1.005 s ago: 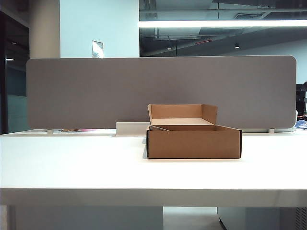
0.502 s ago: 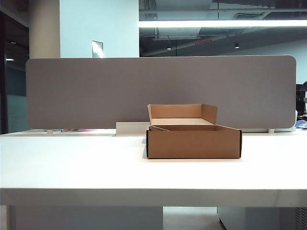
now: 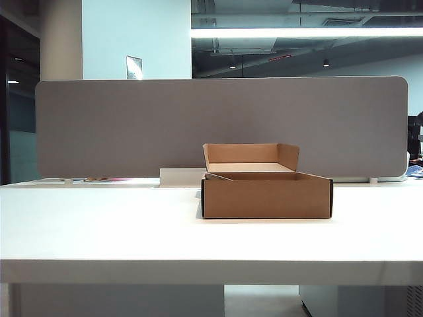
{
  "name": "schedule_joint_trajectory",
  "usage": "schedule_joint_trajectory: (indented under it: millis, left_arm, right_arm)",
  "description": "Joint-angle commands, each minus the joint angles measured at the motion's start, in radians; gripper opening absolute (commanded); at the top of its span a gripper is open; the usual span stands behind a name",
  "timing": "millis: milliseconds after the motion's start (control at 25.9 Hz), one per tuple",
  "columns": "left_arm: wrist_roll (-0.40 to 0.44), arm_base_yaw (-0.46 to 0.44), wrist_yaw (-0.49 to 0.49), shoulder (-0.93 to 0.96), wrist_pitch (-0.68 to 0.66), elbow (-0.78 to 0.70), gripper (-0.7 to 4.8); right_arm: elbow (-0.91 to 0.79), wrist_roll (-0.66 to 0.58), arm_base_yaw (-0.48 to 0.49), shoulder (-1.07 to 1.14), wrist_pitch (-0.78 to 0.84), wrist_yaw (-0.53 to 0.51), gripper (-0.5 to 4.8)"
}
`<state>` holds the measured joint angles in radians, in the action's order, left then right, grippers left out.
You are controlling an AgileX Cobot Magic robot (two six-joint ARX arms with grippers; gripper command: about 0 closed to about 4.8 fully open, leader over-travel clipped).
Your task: Pick up the lid and place it into the paper box.
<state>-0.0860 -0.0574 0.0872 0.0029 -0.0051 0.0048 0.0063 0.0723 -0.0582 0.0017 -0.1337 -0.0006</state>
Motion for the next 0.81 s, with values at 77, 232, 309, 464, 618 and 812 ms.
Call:
schedule_joint_trajectory:
  millis: [77, 232, 309, 464, 618, 812]
  left_arm:
    - [0.0, 0.0, 0.004, 0.001, 0.003, 0.003, -0.02]
    - [0.0, 0.0, 0.004, 0.001, -0.009, 0.003, -0.02]
    - [0.0, 0.0, 0.004, 0.001, -0.008, 0.003, -0.02]
    - [0.0, 0.0, 0.004, 0.001, -0.008, 0.003, -0.02]
    - [0.0, 0.0, 0.004, 0.001, -0.008, 0.003, -0.02]
    - [0.0, 0.0, 0.004, 0.001, -0.008, 0.003, -0.02]
  right_arm:
    - [-0.006, 0.003, 0.0, -0.002, 0.008, 0.002, -0.05]
    - [-0.006, 0.003, 0.0, -0.002, 0.008, 0.002, -0.05]
    - [-0.006, 0.003, 0.0, -0.002, 0.008, 0.002, -0.05]
    - [-0.006, 0.003, 0.0, -0.002, 0.008, 0.002, -0.05]
    - [-0.006, 0.003, 0.0, -0.002, 0.008, 0.002, -0.05]
    - [-0.006, 0.003, 0.0, -0.002, 0.008, 0.002, -0.05]
